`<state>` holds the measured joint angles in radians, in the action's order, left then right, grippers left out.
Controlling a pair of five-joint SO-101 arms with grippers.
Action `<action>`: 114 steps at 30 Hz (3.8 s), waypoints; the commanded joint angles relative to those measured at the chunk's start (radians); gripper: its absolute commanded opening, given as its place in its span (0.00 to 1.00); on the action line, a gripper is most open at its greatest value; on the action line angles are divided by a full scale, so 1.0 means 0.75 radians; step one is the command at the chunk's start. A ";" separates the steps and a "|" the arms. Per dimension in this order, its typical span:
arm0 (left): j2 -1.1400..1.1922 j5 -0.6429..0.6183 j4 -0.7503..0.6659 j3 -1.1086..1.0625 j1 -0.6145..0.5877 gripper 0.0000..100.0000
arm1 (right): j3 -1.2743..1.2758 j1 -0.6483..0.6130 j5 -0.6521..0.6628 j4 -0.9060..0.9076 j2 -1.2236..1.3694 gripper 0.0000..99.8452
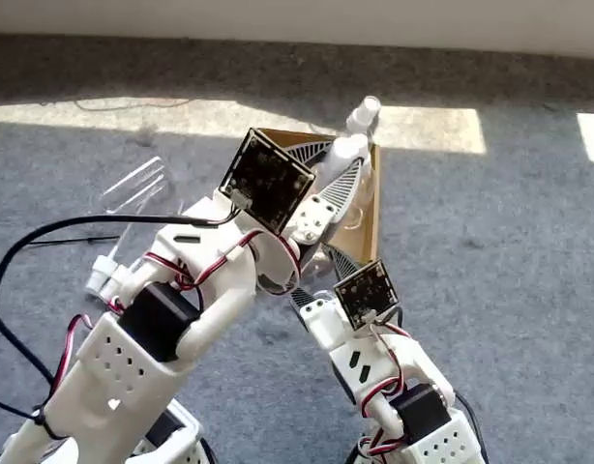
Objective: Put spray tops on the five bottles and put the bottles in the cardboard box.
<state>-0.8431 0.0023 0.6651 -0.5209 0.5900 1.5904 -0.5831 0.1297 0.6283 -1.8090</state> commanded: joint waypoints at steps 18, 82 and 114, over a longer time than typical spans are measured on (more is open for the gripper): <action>-0.034 -0.014 -0.004 -0.283 -0.081 0.00 | -0.140 0.120 -0.209 -0.021 -0.011 0.00; 0.019 0.117 0.295 -0.013 -0.175 0.16 | -0.138 0.220 -0.209 -0.163 -0.011 0.00; -0.965 0.231 0.340 -0.848 -0.592 0.16 | -0.422 0.359 -0.190 -0.656 0.592 0.00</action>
<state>-1.4569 0.1680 0.9260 -1.0533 0.1741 1.3602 -0.3268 -0.0192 0.2478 -1.4822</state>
